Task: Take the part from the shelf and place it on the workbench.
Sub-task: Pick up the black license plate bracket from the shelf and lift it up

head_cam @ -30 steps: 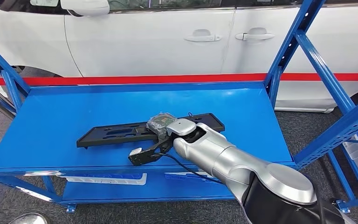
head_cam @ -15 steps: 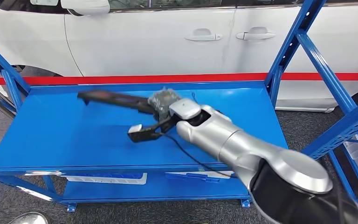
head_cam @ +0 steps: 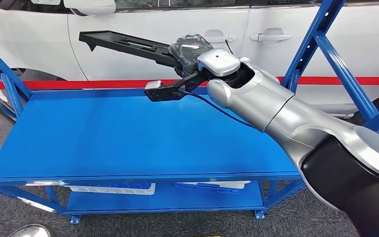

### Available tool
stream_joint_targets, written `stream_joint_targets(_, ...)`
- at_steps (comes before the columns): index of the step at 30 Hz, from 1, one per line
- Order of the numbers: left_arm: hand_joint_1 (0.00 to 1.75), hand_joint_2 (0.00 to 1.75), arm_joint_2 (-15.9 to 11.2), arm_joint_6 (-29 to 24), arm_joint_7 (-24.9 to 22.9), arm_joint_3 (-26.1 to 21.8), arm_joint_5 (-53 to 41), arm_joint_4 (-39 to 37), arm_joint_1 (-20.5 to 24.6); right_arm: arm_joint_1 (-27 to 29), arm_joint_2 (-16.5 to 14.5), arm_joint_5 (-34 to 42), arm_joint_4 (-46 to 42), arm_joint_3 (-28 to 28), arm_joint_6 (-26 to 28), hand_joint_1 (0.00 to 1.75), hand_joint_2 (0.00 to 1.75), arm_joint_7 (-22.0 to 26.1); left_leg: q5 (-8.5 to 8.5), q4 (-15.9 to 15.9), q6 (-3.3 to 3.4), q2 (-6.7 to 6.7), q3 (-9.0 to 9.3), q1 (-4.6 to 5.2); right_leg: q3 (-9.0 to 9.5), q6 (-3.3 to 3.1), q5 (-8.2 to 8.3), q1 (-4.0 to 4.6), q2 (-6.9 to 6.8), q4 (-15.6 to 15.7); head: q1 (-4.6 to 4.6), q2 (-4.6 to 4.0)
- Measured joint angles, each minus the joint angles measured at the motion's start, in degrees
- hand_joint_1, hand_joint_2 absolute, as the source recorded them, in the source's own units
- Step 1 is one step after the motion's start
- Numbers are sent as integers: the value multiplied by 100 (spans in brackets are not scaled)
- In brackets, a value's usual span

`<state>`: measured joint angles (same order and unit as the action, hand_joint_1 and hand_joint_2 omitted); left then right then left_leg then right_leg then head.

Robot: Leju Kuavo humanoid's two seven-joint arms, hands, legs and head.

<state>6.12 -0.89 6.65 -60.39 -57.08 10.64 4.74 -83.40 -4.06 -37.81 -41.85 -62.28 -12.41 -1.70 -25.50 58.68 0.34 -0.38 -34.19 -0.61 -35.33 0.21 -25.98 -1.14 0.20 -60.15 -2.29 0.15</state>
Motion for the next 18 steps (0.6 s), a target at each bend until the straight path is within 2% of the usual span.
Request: stream_joint_targets(18,0,175,0,78,122,-143,73,0,24,-198,584,42,-993,223,-183,175,175,-107,0,0,0,0,0,0,0,1,1,0,1,1,0,-1)
